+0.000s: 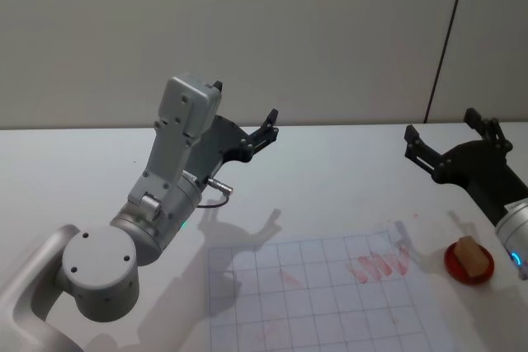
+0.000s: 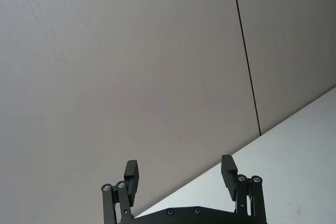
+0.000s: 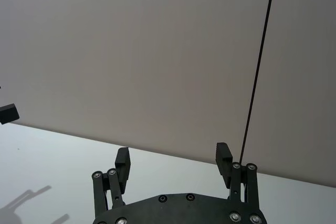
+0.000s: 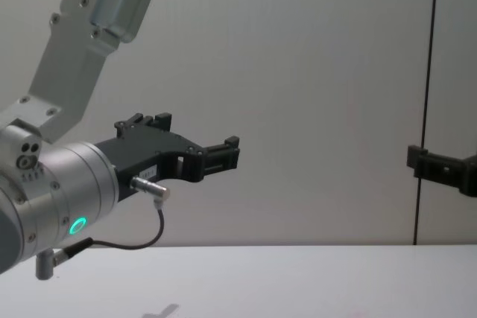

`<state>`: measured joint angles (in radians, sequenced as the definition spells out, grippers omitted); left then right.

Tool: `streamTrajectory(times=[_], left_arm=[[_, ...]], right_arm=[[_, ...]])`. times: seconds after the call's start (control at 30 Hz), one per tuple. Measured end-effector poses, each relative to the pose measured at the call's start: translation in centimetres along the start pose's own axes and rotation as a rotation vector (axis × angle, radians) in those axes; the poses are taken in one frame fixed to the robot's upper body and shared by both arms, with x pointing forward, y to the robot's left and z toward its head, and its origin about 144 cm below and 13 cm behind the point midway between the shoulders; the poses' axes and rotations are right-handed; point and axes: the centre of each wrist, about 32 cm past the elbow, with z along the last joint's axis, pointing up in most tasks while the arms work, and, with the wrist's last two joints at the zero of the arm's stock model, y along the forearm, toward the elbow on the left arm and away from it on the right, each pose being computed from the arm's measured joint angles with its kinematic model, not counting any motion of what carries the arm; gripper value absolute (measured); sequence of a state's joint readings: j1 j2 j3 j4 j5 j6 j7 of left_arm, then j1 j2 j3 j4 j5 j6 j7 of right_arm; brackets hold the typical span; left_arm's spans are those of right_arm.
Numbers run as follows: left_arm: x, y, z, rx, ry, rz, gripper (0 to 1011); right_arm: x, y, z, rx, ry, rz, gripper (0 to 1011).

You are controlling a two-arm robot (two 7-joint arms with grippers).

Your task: Use the one hand to pick up the stamp and affix it onto the A4 paper.

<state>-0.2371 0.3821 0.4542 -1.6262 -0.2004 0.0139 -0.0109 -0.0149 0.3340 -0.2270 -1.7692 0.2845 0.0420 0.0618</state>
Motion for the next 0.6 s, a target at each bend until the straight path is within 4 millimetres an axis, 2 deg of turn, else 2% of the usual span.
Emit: streamTrajectory(times=[0.6], left_arm=[[0.0,0.0,0.0,0.0,0.0,0.0,1001]], right_arm=[[-1.8,-0.4,1.2,-0.174,0.029,-0.088,1001]])
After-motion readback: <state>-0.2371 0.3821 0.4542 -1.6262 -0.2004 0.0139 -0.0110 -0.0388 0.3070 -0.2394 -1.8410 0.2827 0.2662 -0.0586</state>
